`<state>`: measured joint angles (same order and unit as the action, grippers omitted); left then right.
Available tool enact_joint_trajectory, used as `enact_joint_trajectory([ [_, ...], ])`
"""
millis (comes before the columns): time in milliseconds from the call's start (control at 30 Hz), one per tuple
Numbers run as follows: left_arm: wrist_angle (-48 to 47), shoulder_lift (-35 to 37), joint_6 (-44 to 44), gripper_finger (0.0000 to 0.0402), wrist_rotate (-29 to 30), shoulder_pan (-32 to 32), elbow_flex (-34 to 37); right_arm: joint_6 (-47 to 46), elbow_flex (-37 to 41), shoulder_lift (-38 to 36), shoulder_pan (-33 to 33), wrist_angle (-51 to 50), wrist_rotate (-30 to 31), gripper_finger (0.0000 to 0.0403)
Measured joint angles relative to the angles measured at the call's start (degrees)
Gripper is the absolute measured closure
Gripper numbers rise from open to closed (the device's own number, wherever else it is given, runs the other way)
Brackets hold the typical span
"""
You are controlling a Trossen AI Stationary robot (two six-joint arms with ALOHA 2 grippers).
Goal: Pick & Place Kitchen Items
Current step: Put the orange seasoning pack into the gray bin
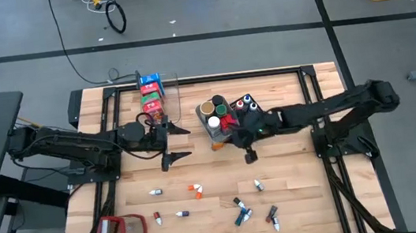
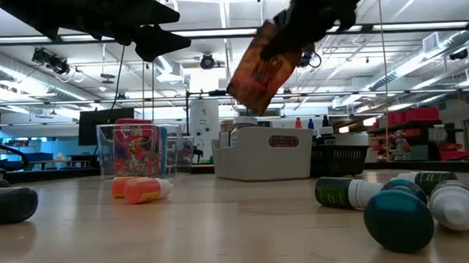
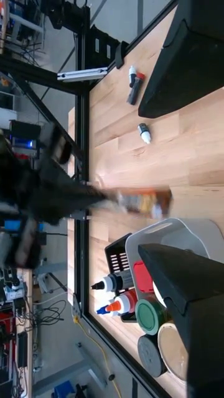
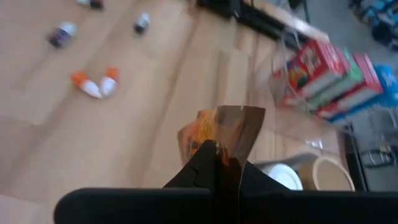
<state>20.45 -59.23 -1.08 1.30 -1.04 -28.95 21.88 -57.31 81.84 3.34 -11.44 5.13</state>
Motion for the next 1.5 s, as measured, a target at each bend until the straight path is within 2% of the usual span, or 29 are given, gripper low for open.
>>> enact_joint_trajectory([
  [233,0.0,0.0,0.0,0.0046,0.0,0.0,0.0,-1.1,-0.2,2.1,-5.4,-2.8,0.1,0.0398],
  [400,0.0,0.0,0.0,0.0046,0.0,0.0,0.0,-4.5,-0.2,2.1,-7.6,-4.4,-6.2,0.0398],
  [600,0.0,0.0,0.0,0.0046,0.0,0.0,0.0,-6.6,-0.3,2.2,-8.5,-8.5,-9.8,0.0397],
  [667,0.0,0.0,0.0,0.0046,0.0,0.0,0.0,-6.6,-0.3,2.2,-8.5,-9.3,-9.1,0.0397],
  [867,0.0,0.0,0.0,0.0046,0.0,0.0,0.0,-6.4,-0.3,2.2,-9.6,-13.6,-1.1,0.0397],
  [1133,0.0,0.0,0.0,0.0046,0.0,0.0,0.0,-7.8,-0.3,5.9,-11.6,-10.7,-8.4,0.0397],
  [1333,0.0,0.0,0.0,0.0046,0.0,0.0,0.0,-2.3,-0.2,10.5,-11.6,-8.9,-8.6,0.0396],
  [1500,0.0,0.0,0.0,0.0046,0.0,0.0,0.0,0.8,-0.2,11.3,-11.6,-6.3,-7.0,0.039],
])
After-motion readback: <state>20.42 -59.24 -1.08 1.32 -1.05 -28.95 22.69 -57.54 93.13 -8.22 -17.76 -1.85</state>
